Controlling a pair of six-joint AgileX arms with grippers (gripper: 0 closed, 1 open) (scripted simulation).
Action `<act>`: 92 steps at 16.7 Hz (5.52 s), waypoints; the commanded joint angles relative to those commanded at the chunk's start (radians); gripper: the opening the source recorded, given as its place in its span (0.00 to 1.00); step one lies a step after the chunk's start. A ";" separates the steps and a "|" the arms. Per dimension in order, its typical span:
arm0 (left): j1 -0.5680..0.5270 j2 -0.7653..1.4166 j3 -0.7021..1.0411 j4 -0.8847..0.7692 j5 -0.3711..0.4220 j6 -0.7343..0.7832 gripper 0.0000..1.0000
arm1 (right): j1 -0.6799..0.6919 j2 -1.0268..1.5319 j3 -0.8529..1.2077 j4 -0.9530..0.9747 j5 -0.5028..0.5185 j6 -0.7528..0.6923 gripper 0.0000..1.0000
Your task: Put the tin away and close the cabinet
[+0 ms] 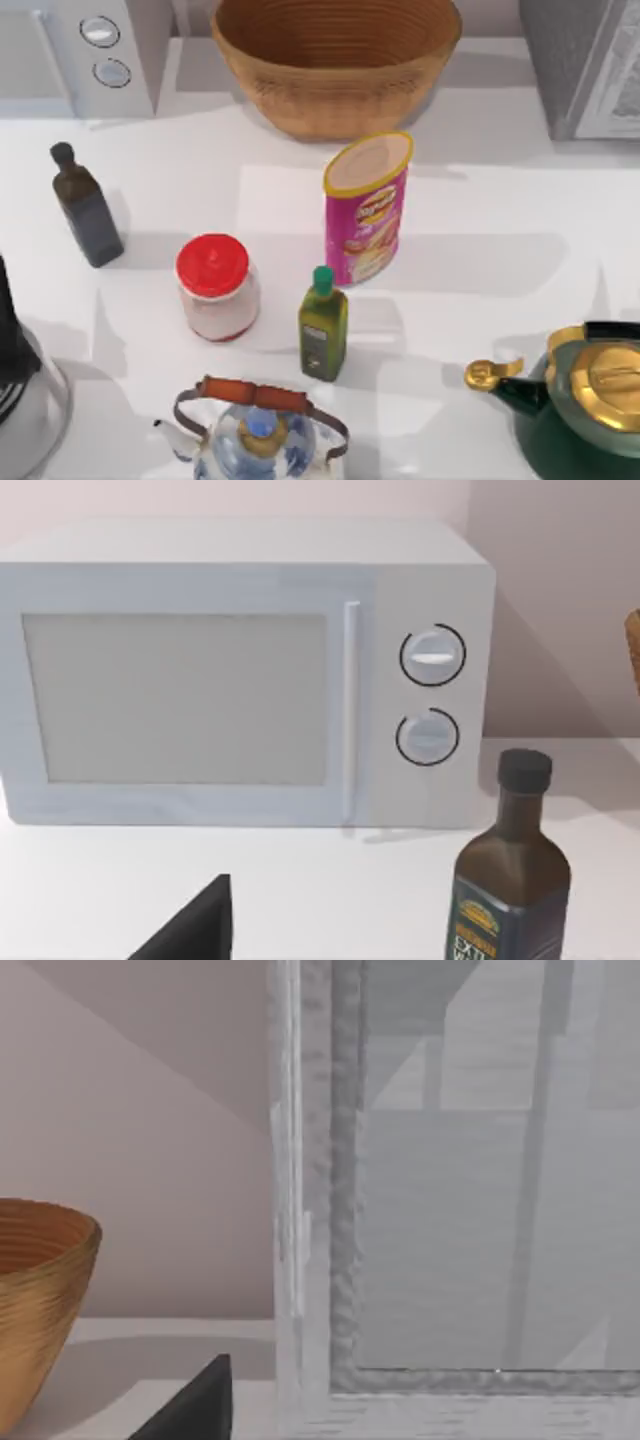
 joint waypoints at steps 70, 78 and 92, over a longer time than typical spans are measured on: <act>0.000 0.000 0.000 0.000 0.000 0.000 1.00 | -0.230 1.396 0.705 -0.327 -0.140 -0.191 0.00; 0.000 0.000 0.000 0.000 0.000 0.000 1.00 | -0.239 1.267 0.848 -0.551 -0.127 -0.188 0.00; 0.000 0.000 0.000 0.000 0.000 0.000 1.00 | -0.167 0.624 0.457 -0.290 -0.037 -0.040 0.00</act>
